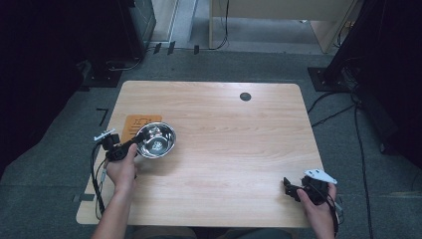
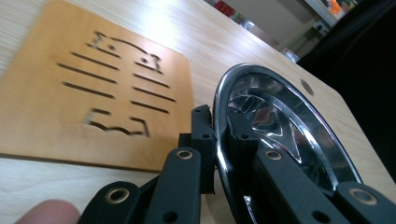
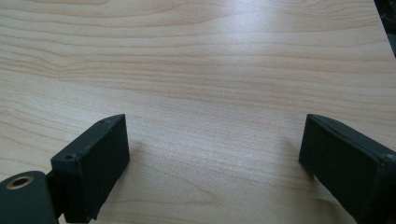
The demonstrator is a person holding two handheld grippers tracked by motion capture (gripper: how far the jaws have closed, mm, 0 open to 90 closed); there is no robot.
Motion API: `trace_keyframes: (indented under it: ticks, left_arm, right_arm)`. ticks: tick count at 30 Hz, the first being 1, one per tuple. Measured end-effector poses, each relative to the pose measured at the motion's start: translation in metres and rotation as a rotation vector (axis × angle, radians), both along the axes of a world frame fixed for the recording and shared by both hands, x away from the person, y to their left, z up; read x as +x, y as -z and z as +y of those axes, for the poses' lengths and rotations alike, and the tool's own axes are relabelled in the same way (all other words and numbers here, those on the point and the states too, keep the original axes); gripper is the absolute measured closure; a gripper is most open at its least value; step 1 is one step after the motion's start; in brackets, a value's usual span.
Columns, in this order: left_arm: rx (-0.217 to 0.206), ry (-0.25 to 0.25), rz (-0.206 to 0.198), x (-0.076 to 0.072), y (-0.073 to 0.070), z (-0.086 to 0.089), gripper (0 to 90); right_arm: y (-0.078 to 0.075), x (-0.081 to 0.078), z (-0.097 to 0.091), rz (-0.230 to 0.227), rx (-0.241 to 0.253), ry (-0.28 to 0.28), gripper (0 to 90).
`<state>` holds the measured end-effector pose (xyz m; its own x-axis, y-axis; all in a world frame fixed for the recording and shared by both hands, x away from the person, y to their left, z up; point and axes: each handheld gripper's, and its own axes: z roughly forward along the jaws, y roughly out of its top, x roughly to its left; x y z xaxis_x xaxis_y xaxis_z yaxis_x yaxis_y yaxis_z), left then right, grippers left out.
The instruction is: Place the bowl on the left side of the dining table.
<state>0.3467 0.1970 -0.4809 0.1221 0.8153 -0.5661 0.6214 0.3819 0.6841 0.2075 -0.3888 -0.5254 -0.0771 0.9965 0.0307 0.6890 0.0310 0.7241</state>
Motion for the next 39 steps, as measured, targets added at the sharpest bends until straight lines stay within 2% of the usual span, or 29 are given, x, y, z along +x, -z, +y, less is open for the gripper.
trace_keyframes:
  ticks: [6,9,17,23,30,34,39]
  left_arm:
    - [-0.004,-0.075,-0.011,0.006,-0.002,0.010,84.8]
    - [0.009,-0.112,-0.015,0.011,-0.003,0.015,84.9]
    - [0.001,-0.166,-0.019,0.024,0.001,0.026,84.8]
    - [0.016,-0.215,-0.007,0.031,0.007,0.031,84.8]
    - [0.006,-0.274,0.007,0.037,0.014,0.037,84.8]
    - [0.035,-0.299,0.009,0.041,0.018,0.037,84.8]
    - [0.025,-0.316,0.021,0.046,0.024,0.039,84.8]
  right_arm:
    - [0.000,0.000,0.000,0.000,0.000,0.000,7.7]
    - [0.000,0.000,0.000,0.000,0.000,0.000,7.8]
    - [0.000,0.000,0.000,0.000,0.000,0.000,7.7]
    - [0.000,0.000,0.000,0.000,0.000,0.000,7.7]
    - [0.000,0.000,0.000,0.000,0.000,0.000,7.7]
    - [0.000,0.000,0.000,-0.001,0.000,0.000,7.8]
    - [0.000,0.000,0.000,-0.001,0.001,0.000,7.8]
